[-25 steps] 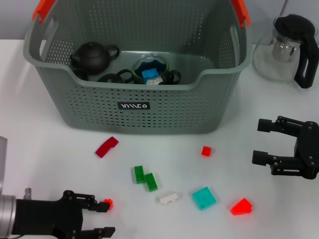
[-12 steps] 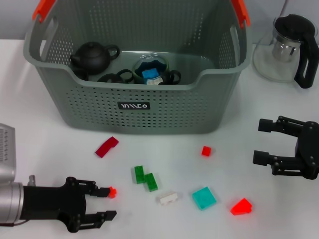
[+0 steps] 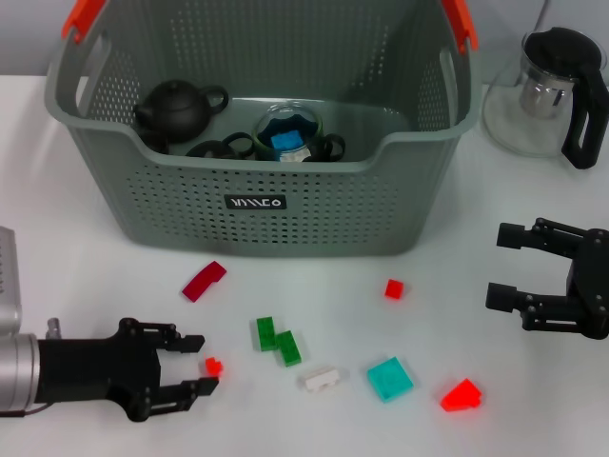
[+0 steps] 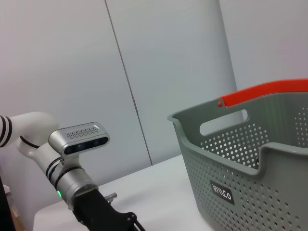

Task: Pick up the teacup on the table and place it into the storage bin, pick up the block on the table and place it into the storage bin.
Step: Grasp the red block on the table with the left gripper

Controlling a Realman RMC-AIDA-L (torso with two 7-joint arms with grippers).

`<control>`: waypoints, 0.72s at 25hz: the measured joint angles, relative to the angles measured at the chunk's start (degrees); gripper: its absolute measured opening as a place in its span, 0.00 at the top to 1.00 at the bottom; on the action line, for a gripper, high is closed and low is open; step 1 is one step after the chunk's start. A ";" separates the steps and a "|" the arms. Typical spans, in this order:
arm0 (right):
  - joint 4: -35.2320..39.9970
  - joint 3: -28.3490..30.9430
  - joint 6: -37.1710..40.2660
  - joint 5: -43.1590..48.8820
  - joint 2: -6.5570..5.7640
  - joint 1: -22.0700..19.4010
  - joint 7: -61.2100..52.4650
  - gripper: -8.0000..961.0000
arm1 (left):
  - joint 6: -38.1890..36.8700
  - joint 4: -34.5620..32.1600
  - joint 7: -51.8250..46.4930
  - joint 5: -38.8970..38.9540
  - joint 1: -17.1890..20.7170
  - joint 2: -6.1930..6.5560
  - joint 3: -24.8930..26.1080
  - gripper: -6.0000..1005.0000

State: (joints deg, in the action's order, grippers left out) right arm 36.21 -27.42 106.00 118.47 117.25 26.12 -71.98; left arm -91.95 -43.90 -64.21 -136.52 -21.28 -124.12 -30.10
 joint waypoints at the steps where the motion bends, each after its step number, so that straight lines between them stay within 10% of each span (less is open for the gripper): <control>1: 0.00 0.00 0.00 0.00 0.00 0.00 0.00 0.05 | 0.34 0.02 0.36 0.38 0.06 -0.05 0.01 0.45; 18: 0.00 0.09 -0.01 0.00 0.08 -0.18 0.00 0.05 | 4.16 3.63 4.02 1.43 -0.33 -0.25 -0.52 0.45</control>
State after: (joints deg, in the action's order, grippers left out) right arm 36.21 -27.33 105.99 118.47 117.33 25.94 -71.98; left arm -87.79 -40.28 -60.19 -135.08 -21.62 -124.37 -30.62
